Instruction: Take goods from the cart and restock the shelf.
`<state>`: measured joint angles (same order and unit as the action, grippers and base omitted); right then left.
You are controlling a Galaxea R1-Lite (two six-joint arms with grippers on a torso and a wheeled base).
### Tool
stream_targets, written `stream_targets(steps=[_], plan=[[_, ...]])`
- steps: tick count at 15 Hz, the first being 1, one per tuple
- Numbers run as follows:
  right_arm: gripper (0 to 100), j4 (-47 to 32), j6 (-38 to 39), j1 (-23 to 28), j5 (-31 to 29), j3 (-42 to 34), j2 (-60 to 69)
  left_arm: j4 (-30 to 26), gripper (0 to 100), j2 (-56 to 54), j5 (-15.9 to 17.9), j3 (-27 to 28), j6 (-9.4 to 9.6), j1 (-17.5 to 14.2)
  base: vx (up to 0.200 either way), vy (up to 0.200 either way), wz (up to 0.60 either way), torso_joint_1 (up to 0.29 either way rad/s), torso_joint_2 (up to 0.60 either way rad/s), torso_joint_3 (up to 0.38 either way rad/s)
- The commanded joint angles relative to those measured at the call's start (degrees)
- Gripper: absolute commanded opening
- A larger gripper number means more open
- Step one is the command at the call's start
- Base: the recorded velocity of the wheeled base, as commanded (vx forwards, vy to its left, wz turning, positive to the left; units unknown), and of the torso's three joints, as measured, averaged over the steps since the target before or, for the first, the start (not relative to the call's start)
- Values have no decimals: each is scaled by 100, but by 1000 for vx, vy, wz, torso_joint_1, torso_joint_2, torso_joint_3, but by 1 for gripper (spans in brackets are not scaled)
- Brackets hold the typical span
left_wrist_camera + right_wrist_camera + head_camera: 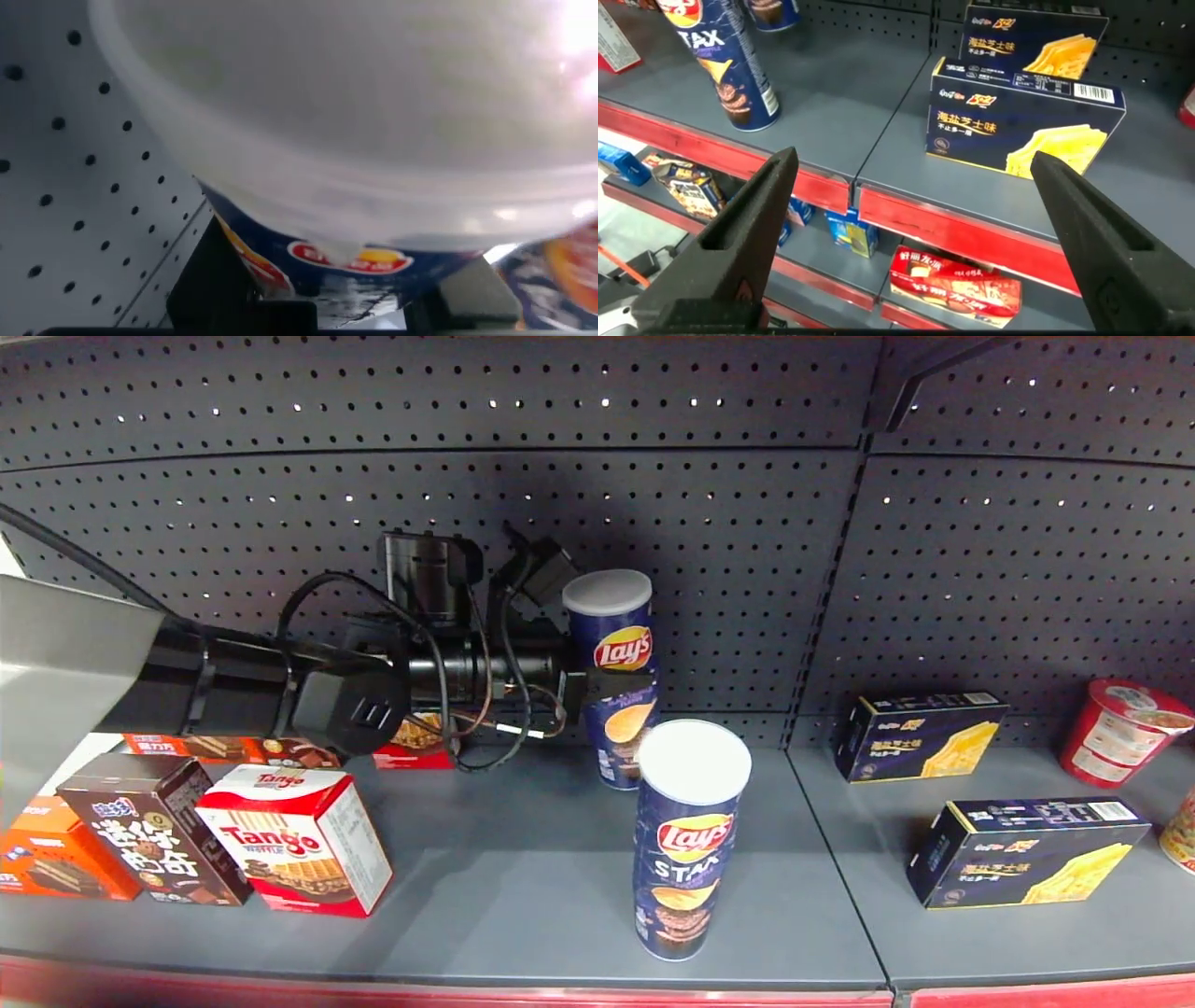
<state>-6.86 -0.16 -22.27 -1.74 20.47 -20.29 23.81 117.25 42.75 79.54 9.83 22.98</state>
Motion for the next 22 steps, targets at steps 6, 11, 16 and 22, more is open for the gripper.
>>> stream_targets(steps=[6, 11, 16, 22], plan=[[100, -8, -2, 4, -10, -8, 16, -8, 0, 536, 5, 351, 19, -13, 0, 0, 0, 0, 0, 0], [100, -8, -2, 12, -10, -25, 33, -34, 0, 694, 14, 439, 186, -13, 0, 0, 0, 0, 0, 0], [100, -8, -2, 12, -10, -104, 86, -78, 0, 896, 14, 712, 186, 14, 0, 0, 0, 0, 0, 0], [100, -8, -2, 12, -10, -104, 95, -87, 0, 966, 14, 756, 178, 22, 0, 0, 0, 0, 0, 0]])
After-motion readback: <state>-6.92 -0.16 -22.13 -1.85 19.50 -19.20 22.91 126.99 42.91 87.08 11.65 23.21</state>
